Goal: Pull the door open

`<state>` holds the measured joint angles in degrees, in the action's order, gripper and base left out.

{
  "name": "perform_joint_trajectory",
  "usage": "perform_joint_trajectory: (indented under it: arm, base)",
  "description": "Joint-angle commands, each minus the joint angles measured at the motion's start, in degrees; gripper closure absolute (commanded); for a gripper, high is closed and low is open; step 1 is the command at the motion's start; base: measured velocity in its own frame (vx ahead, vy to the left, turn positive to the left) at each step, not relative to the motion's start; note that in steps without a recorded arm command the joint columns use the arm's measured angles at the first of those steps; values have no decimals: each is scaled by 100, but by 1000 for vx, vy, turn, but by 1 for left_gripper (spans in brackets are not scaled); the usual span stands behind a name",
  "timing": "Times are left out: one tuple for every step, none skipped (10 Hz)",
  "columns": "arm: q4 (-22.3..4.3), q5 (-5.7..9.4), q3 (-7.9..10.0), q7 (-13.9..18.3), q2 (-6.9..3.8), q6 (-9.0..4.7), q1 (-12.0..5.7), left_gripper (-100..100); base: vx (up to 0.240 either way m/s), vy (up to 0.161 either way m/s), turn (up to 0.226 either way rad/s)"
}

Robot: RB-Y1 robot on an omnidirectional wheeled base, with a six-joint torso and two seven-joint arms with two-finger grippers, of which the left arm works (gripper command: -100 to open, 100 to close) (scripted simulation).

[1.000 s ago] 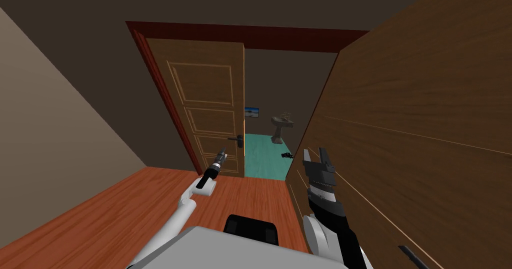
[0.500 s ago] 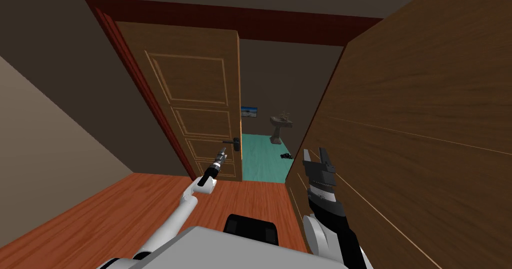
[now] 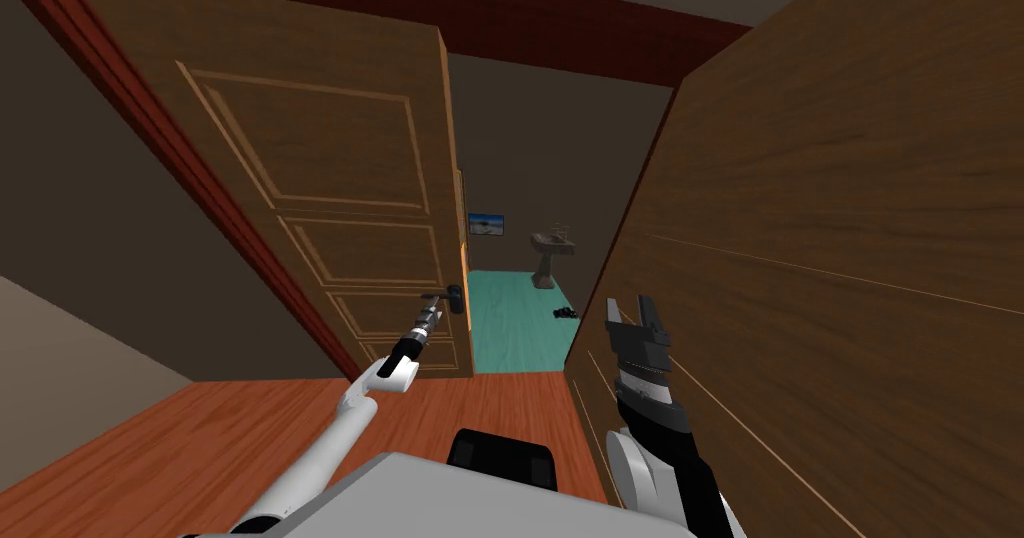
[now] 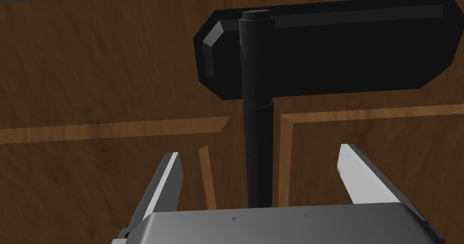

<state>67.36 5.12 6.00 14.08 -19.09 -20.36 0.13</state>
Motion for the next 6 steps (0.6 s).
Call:
perform_joint_trajectory:
  arm:
    - [-167, 59, 88, 85, -136, -132, 30, -100]
    - [-233, 107, 159, 151, -242, -187, 73, -100]
    - [-288, 146, 217, 205, -331, -233, 108, -100]
    - [-334, 179, 266, 250, -405, -272, 138, -100]
    - [-272, 155, 232, 215, -347, -238, 151, -100]
    - [-272, 155, 232, 215, -347, -238, 151, 100]
  base:
    - [129, -20, -133]
    - [193, -6, -196]
    - [192, 8, -157]
    - [183, 8, -124]
    - [82, 6, -18]
    - [-11, 0, 17]
